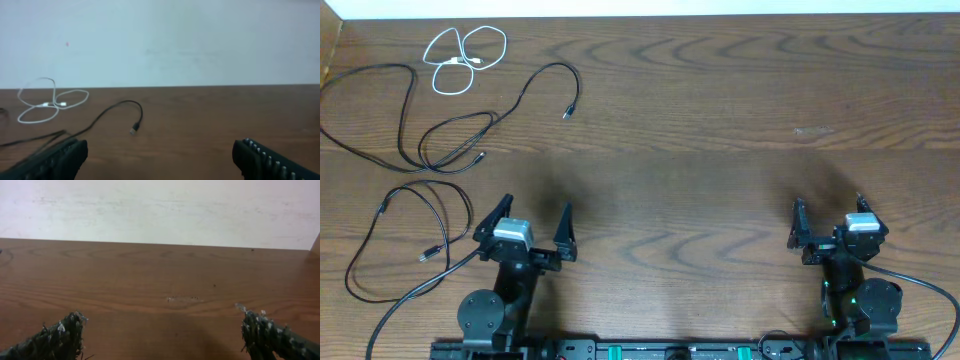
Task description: Untangle cables
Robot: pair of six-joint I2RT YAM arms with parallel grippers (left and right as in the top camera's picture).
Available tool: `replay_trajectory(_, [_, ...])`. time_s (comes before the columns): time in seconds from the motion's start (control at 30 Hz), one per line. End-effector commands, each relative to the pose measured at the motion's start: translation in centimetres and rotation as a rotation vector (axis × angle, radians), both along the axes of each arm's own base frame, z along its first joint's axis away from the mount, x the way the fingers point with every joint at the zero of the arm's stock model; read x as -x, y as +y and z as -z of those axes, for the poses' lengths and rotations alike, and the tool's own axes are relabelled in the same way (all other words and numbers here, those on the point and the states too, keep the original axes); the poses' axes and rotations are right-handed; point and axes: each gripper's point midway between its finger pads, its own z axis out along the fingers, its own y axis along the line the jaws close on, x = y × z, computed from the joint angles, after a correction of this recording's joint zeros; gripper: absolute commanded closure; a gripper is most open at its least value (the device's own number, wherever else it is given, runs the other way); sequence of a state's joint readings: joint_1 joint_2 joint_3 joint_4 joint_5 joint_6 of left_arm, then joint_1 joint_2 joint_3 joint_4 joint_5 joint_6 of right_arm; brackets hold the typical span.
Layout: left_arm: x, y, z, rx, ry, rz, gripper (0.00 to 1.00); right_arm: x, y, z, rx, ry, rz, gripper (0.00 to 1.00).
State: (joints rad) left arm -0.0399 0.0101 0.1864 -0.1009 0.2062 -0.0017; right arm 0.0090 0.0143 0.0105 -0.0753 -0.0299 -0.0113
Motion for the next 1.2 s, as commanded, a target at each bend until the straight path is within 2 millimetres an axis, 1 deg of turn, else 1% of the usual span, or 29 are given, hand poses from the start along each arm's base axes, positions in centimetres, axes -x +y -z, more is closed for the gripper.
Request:
replay_trajectory(0.0, [-0.4,0.7,0.3,-0.008,-0.019,-0.041,0.02,0.0,-0.2,0.0,-0.003,-0.004,0.009,0.01])
replay_trajectory(0.2, [-0.9,0.7,1.2,-0.006,-0.044,-0.041,0.02,0.0,-0.2,0.0,-0.003,-0.004,0.009,0.01])
replay_trajectory(0.6, [-1.5,0.7,2.0,-0.003,-0.098,-0.044,0.02,0.0,-0.2,0.0,-0.003,-0.004,0.009,0.01])
replay_trajectory(0.8, [-1.5,0.7,2.3,-0.004,-0.087,-0.045,0.02,0.0,-0.2,0.0,-0.003,-0.004,0.009,0.01])
replay_trajectory(0.87, [-1.5,0.7,3.1,-0.006,-0.054,-0.045,0.02,0.0,-0.2,0.0,-0.003,-0.004,0.009,0.01])
replay_trajectory(1.1, [-1.3,1.0,7.7,-0.014,0.135,-0.059,0.02,0.0,-0.2,0.0,-0.003,-0.004,0.009,0.01])
replay_trajectory(1.17, [-1.3,1.1,7.6,-0.015,0.132,-0.063,0.02,0.0,-0.2,0.0,-0.003,-0.004,0.009,0.01])
